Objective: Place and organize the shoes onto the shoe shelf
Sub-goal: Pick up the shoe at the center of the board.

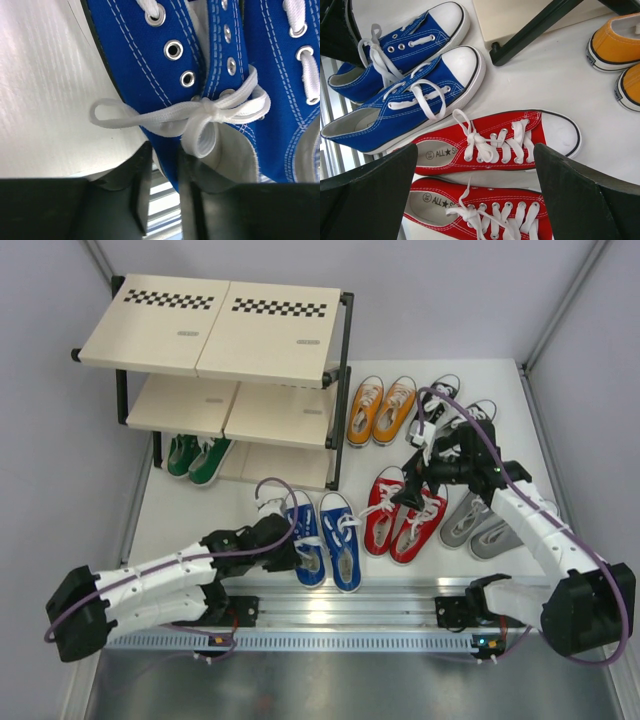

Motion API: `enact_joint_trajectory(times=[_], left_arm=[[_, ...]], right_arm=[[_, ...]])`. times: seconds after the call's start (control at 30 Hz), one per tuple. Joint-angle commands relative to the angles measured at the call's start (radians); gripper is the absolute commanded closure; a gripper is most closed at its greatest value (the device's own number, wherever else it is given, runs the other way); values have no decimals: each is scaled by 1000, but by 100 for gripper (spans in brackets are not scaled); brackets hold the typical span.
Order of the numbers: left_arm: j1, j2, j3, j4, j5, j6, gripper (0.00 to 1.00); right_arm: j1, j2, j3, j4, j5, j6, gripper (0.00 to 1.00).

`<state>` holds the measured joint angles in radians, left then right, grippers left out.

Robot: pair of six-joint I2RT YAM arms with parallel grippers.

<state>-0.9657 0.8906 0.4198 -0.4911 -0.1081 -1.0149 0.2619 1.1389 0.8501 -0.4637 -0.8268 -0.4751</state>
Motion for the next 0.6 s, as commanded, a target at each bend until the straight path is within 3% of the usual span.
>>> enact_joint_trajectory(times=[0.0, 0.07, 0.13, 0.37, 0.57], left_arm=[[-31, 16, 28, 62, -119, 38, 73], [-41, 15, 33, 60, -128, 67, 82], [-48, -14, 33, 60, -139, 87, 100], [-48, -179, 60, 52, -220, 169, 100], [-48, -105, 168, -7, -373, 220, 100]], right_arm=[[8, -28, -2, 20, -49, -11, 0], [7, -31, -2, 14, -57, -13, 1], [7, -39, -3, 11, -70, -20, 0], [7, -60, -8, -1, -84, -43, 1], [-6, -79, -11, -3, -90, -49, 1]])
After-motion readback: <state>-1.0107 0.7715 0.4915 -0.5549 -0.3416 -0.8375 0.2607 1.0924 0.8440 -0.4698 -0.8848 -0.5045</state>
